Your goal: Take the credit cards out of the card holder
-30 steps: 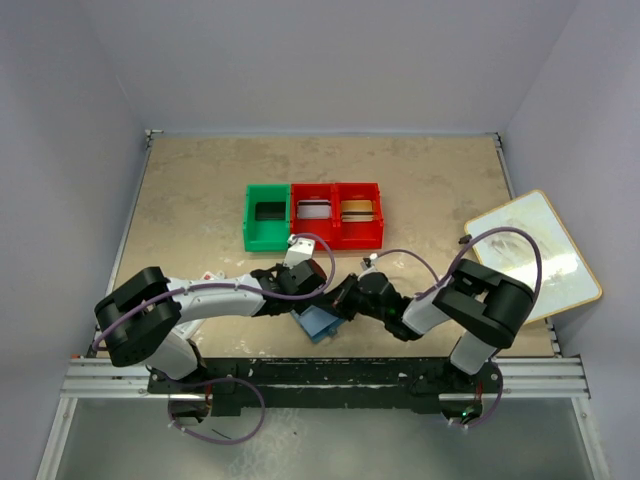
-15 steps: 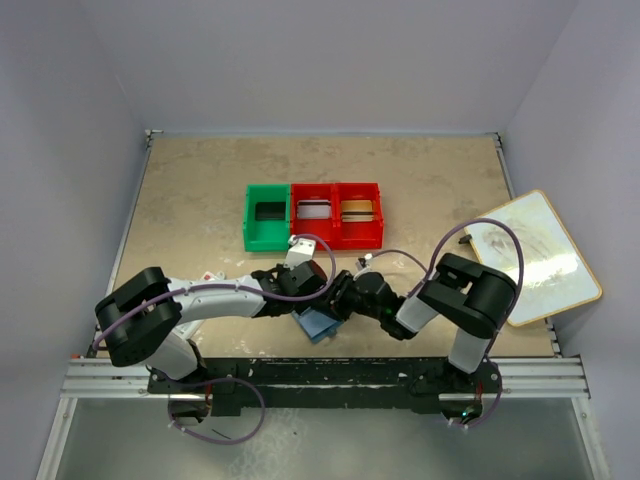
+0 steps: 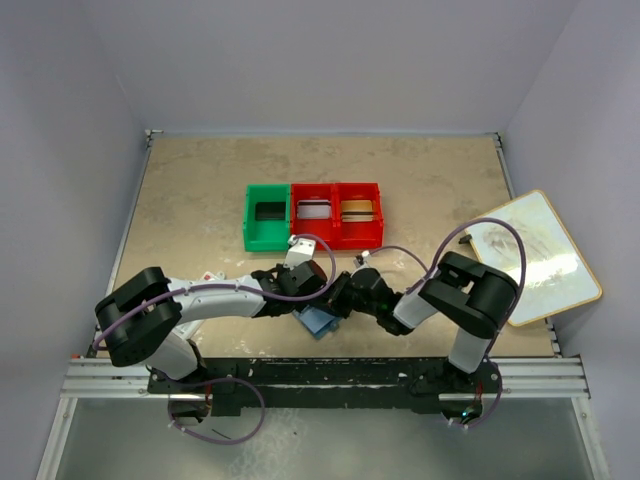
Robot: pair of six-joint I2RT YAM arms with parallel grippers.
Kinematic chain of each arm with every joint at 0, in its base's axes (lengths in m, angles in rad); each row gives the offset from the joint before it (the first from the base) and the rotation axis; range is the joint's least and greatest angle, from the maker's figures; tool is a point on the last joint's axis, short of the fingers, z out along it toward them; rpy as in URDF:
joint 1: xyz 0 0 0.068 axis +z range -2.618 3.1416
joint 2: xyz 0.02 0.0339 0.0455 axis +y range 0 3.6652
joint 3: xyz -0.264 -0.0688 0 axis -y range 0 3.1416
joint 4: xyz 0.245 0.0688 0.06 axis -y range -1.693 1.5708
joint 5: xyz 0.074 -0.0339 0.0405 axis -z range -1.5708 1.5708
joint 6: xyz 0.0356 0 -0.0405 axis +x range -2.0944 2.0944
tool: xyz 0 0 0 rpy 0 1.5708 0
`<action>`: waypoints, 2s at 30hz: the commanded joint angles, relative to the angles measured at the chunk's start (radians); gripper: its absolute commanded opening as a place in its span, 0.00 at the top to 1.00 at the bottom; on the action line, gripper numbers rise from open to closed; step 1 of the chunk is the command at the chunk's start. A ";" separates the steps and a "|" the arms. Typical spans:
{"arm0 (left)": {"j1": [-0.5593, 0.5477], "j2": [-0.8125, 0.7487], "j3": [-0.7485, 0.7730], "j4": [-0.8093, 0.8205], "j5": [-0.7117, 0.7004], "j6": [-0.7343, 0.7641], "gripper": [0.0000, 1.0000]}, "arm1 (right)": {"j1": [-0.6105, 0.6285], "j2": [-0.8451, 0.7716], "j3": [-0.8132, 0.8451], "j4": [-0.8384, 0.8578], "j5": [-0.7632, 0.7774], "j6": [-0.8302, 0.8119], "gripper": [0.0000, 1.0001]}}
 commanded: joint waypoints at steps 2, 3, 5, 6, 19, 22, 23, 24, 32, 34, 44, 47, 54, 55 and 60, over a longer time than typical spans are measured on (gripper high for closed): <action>-0.007 -0.013 -0.017 -0.009 0.044 -0.006 0.90 | -0.007 -0.061 0.027 -0.068 0.048 -0.037 0.97; -0.008 -0.016 -0.017 -0.010 0.042 -0.008 0.90 | -0.007 -0.070 0.026 -0.078 0.047 -0.043 1.00; -0.008 -0.018 -0.018 -0.014 0.036 -0.010 0.90 | -0.007 -0.082 0.024 -0.090 0.036 -0.054 1.00; -0.008 -0.019 -0.019 -0.014 0.033 -0.012 0.90 | -0.008 -0.087 0.019 -0.094 0.030 -0.062 1.00; -0.007 -0.016 -0.034 -0.011 0.028 -0.016 0.90 | -0.007 -0.106 -0.125 0.054 0.016 0.003 1.00; -0.007 -0.015 -0.032 -0.022 0.023 -0.007 0.91 | -0.007 -0.092 -0.115 0.072 0.009 0.000 0.99; -0.007 -0.016 -0.031 -0.024 0.023 -0.003 0.91 | -0.007 -0.085 -0.114 0.087 0.008 0.000 0.97; -0.007 -0.017 -0.029 -0.025 0.025 0.000 0.91 | -0.007 -0.079 -0.113 0.101 0.008 0.003 0.94; -0.008 -0.022 -0.024 -0.022 0.043 0.004 0.91 | -0.007 -0.015 -0.091 0.174 0.005 0.018 0.74; -0.007 -0.024 -0.025 -0.024 0.043 0.001 0.91 | -0.008 -0.008 -0.092 0.195 0.005 0.019 0.74; -0.007 -0.028 -0.027 -0.023 0.043 -0.004 0.91 | -0.022 -0.001 -0.075 0.228 -0.036 0.044 0.88; -0.007 -0.028 -0.027 -0.023 0.043 -0.006 0.91 | -0.022 0.006 -0.064 0.233 -0.059 0.052 0.84; -0.008 -0.028 -0.028 -0.022 0.041 -0.010 0.91 | -0.022 0.011 -0.040 0.208 -0.081 0.029 0.77; -0.008 -0.028 -0.030 -0.023 0.041 -0.010 0.91 | -0.022 0.011 -0.036 0.198 -0.081 0.025 0.77; -0.007 -0.027 -0.029 -0.021 0.040 -0.009 0.91 | -0.022 0.018 -0.010 0.192 -0.107 -0.007 0.78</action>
